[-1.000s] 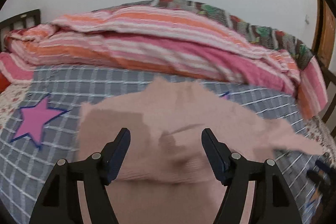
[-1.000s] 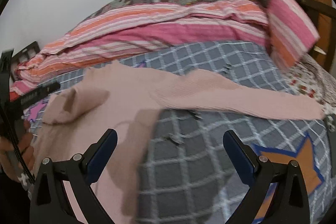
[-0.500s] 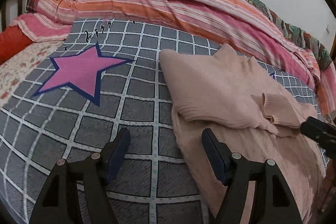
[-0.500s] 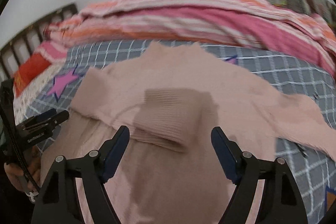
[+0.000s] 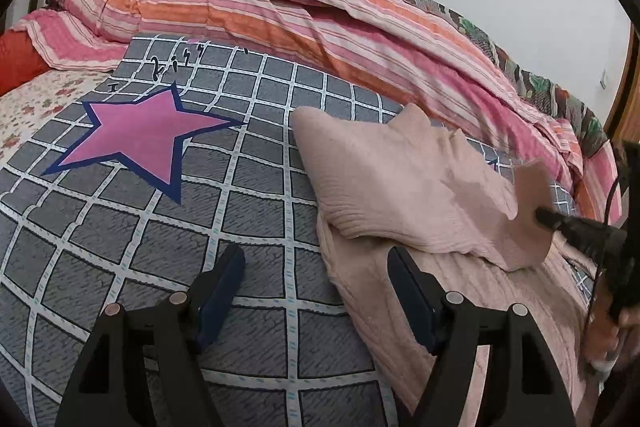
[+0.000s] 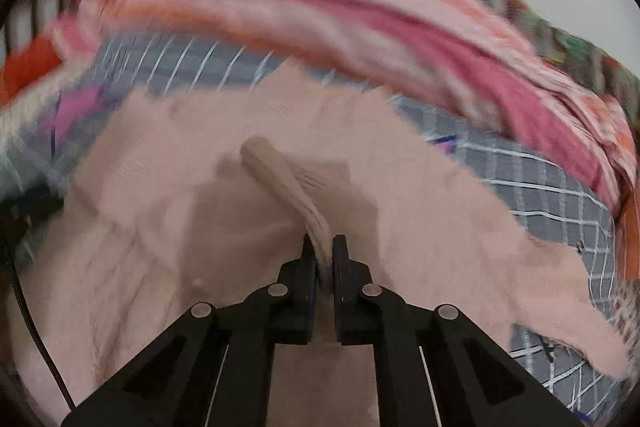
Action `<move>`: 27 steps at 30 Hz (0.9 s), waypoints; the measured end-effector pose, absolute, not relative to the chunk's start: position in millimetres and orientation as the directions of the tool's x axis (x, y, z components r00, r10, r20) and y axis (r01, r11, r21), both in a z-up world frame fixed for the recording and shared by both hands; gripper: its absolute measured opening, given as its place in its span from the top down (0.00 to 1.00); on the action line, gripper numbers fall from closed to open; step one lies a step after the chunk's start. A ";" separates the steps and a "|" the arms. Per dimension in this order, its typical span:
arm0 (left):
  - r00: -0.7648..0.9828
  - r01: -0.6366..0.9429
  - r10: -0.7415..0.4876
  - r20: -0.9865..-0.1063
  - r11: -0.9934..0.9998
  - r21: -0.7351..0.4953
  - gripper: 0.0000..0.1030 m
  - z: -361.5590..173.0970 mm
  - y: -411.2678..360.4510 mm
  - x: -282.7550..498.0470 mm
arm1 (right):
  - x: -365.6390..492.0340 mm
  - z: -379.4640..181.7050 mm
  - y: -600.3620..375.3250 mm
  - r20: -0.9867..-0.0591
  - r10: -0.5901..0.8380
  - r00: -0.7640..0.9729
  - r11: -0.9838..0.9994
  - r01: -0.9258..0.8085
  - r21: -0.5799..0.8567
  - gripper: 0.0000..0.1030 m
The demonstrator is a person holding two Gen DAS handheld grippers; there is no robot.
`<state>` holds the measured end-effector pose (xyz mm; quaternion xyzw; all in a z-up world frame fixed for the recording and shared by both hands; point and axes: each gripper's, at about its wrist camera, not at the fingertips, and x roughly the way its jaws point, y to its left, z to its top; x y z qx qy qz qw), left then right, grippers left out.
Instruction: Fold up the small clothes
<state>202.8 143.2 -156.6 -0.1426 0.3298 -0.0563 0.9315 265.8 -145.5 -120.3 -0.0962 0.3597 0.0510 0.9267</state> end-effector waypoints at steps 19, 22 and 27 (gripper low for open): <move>0.719 0.022 -0.237 -0.653 0.947 -0.319 0.29 -134.8 130.9 243.7 | 286.7 -144.5 -259.2 -0.785 0.111 0.609 0.993 -0.038 0.111 0.95; 0.723 0.019 -0.248 -0.645 0.940 -0.341 0.29 -128.9 125.8 253.3 | 295.2 -126.1 -259.2 -0.731 0.141 0.667 0.989 -0.067 0.130 0.95; 0.742 0.077 -0.251 -0.622 0.953 -0.293 0.29 -112.2 102.1 259.2 | 303.1 -103.7 -277.8 -0.651 0.151 0.744 0.984 -0.050 0.171 0.95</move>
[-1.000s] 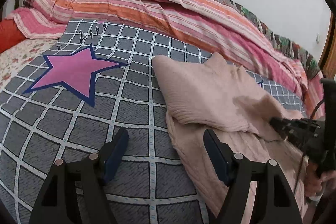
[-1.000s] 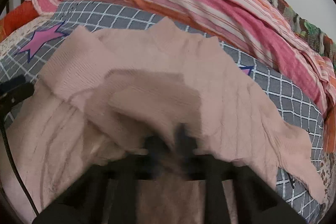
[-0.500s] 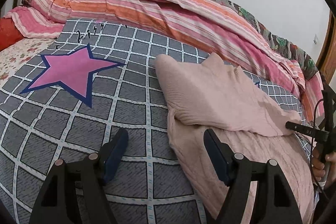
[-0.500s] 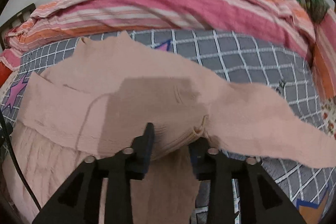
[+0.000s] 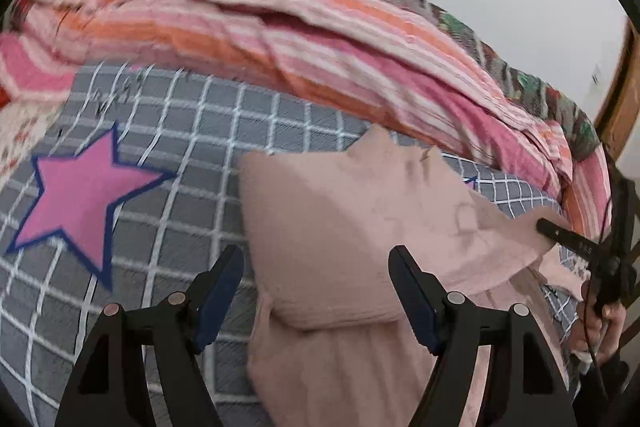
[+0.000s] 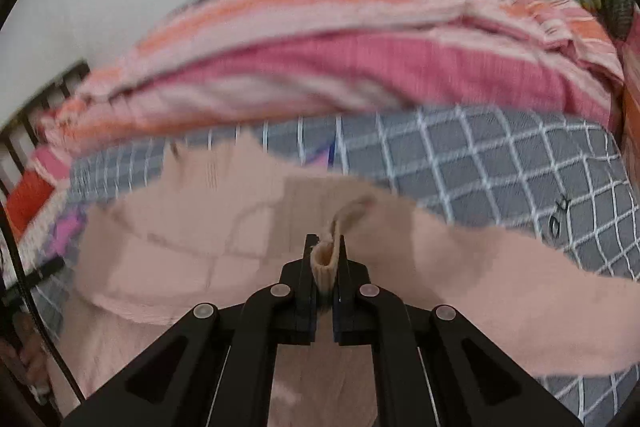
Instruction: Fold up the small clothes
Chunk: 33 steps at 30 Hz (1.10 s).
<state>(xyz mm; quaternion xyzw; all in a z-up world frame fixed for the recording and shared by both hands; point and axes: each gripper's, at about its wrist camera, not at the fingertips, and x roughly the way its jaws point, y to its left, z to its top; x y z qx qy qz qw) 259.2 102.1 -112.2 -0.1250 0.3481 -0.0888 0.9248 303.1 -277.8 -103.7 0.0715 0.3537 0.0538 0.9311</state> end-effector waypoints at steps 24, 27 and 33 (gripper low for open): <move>0.711 0.077 -0.180 -0.680 0.981 -0.179 0.23 -152.9 98.3 219.5 | 167.4 -135.3 -480.2 -0.723 -0.096 0.684 0.933 0.314 0.173 0.31; 0.737 0.090 -0.177 -0.653 0.982 -0.166 0.22 -155.0 96.8 211.8 | 163.6 -151.0 -504.1 -0.733 -0.064 0.677 0.910 0.342 0.236 0.30; 0.739 0.138 -0.255 -0.624 0.963 -0.231 0.23 -154.1 99.7 216.7 | 172.2 -160.4 -533.2 -0.701 -0.007 0.713 0.858 0.364 0.363 0.30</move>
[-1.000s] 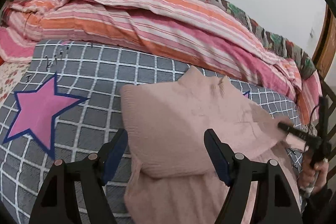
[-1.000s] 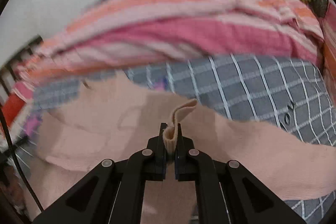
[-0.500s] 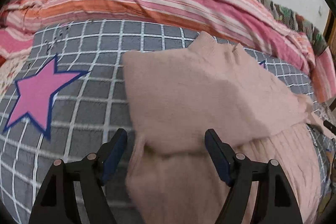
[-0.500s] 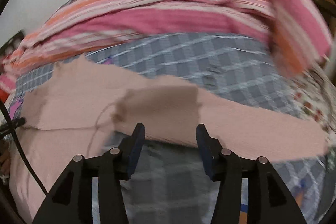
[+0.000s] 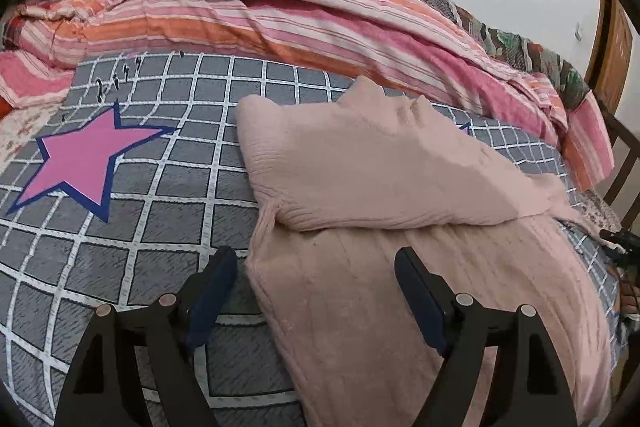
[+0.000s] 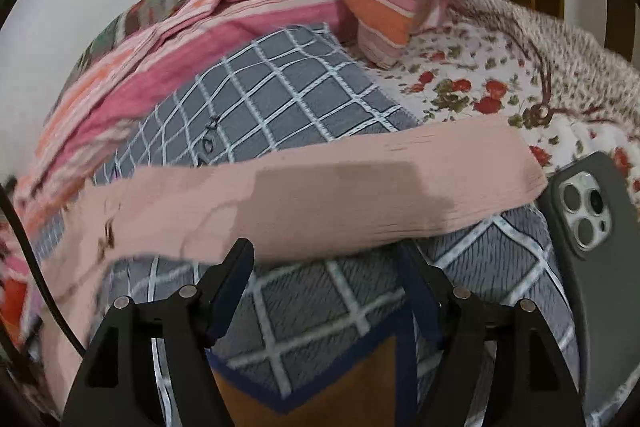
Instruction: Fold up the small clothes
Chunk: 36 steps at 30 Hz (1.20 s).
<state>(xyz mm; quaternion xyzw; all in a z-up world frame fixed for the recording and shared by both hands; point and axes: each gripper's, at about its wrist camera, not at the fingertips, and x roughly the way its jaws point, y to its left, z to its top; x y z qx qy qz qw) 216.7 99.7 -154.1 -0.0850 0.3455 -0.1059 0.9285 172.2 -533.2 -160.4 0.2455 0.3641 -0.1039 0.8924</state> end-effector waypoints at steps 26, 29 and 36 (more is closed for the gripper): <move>0.779 -0.036 -0.212 -0.589 0.924 -0.381 0.22 -151.2 143.8 203.5 | 243.0 -13.0 -302.1 -0.513 -0.061 0.856 0.996 0.089 0.030 0.94; 0.771 -0.082 -0.182 -0.610 0.922 -0.379 0.22 -150.7 155.1 198.1 | 257.5 -4.5 -225.4 -0.507 0.030 0.861 0.999 -0.040 -0.009 0.94; 0.756 -0.091 -0.128 -0.643 0.951 -0.296 0.22 -145.7 167.9 187.5 | 296.2 -74.3 -94.9 -0.650 0.226 0.726 0.962 -0.272 0.030 0.94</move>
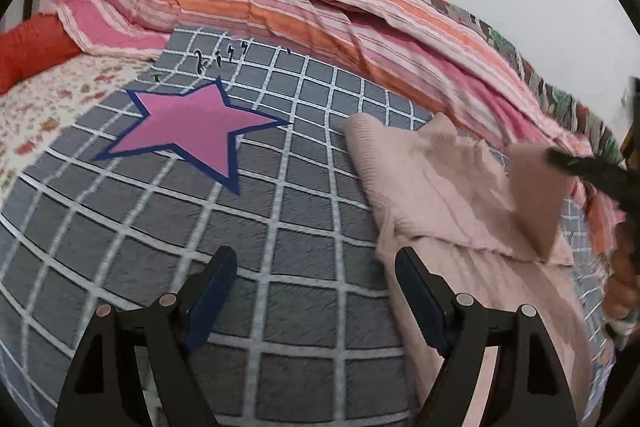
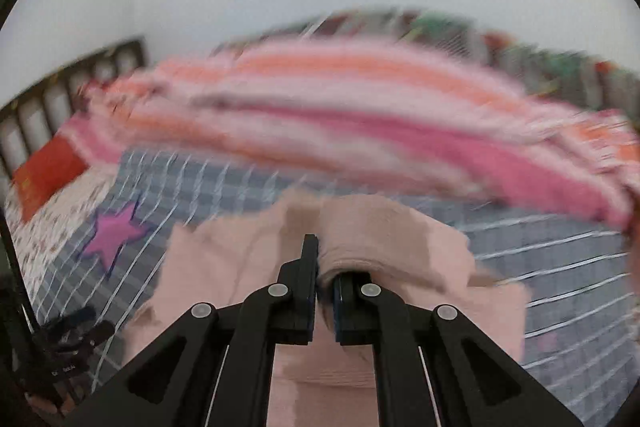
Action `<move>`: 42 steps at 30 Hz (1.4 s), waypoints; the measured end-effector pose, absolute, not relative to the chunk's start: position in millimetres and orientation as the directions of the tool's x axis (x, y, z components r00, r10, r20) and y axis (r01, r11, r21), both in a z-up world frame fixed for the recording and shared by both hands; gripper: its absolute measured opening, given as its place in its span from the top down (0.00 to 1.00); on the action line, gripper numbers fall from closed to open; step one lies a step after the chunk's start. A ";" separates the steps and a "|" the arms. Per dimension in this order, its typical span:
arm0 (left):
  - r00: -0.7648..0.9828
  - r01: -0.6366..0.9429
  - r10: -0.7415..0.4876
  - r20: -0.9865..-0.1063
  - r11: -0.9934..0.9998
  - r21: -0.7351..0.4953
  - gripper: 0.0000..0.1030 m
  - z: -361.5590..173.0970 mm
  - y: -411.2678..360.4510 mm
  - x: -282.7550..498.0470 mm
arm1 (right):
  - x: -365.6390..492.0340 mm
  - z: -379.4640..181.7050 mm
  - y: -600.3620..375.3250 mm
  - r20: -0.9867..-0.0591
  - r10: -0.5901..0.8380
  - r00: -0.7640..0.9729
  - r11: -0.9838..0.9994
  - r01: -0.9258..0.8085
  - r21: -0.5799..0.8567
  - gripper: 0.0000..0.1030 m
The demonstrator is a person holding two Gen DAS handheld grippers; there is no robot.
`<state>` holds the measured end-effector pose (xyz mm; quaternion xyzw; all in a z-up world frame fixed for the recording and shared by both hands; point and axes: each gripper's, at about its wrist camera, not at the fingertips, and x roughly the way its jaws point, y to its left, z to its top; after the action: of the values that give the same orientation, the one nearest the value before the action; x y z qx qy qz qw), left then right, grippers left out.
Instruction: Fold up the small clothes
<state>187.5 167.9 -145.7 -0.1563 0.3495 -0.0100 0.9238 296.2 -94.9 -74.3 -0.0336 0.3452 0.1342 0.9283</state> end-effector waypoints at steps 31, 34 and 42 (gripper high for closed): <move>0.695 0.042 -0.129 -0.707 0.989 -0.139 0.37 -122.0 15.9 288.0 | 230.7 -158.6 -306.0 -0.669 0.123 0.733 0.982 0.006 0.187 0.32; 0.655 0.021 -0.181 -0.734 0.975 -0.222 0.38 -131.9 53.3 280.2 | 233.5 -163.2 -305.0 -0.666 0.137 0.734 0.981 -0.007 0.194 0.32; 0.671 -0.006 -0.262 -0.694 0.934 -0.358 0.57 -142.6 86.0 271.4 | 237.3 -164.9 -307.2 -0.665 0.156 0.730 0.975 -0.007 0.222 0.32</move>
<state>271.4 86.0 -142.6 -0.1677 0.3993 -0.0715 0.8985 237.3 -307.2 -164.9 0.1026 0.3644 0.0440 0.9245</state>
